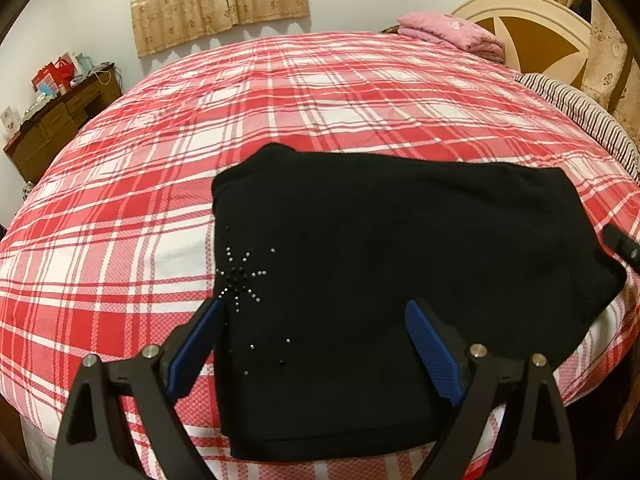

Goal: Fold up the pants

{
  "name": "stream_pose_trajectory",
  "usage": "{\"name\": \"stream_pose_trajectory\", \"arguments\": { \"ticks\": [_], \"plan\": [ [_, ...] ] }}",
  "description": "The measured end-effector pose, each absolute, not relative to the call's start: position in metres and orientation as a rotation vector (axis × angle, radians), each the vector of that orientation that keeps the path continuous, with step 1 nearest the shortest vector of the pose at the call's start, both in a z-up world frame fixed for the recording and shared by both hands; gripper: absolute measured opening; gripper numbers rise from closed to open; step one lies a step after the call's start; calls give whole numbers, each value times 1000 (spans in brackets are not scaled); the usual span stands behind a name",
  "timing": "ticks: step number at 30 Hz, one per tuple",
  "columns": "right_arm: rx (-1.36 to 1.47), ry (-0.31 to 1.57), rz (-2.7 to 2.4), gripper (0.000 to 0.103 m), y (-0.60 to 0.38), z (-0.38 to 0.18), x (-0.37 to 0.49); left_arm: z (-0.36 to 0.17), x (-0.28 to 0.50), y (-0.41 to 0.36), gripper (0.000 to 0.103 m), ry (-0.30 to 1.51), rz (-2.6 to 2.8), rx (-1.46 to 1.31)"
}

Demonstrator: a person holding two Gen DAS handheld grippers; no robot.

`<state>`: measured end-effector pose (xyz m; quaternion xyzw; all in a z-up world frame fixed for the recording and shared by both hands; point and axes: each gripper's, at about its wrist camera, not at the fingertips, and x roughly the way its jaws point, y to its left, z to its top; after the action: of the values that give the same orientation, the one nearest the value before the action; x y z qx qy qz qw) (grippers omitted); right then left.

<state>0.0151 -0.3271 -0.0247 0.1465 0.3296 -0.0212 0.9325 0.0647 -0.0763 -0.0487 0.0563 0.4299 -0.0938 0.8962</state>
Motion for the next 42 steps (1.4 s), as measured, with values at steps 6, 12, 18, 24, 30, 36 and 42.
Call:
{"name": "stream_pose_trajectory", "arguments": {
  "ticks": [6, 12, 18, 24, 30, 36, 42],
  "plan": [
    [235, 762, 71, 46, -304, -32, 11, -50, 65, -77, 95, 889, -199, 130],
    [203, 841, 22, 45, -318, -46, 5, -49, 66, -75, 95, 895, -225, 121],
    [247, 766, -24, 46, -331, -25, 8, -23, 66, -61, 95, 840, -264, 51],
    [361, 810, 11, 59, -341, -38, 40, -20, 83, -57, 99, 818, -258, 21],
    [256, 853, -22, 65, -317, -51, 51, -52, 85, -70, 99, 899, -266, 22],
    [175, 859, -52, 66, -306, -53, 49, -53, 81, -71, 97, 889, -269, 7],
    [80, 866, -43, 51, -291, -51, 49, -48, 73, -79, 63, 862, -298, 33]
  ]
}}
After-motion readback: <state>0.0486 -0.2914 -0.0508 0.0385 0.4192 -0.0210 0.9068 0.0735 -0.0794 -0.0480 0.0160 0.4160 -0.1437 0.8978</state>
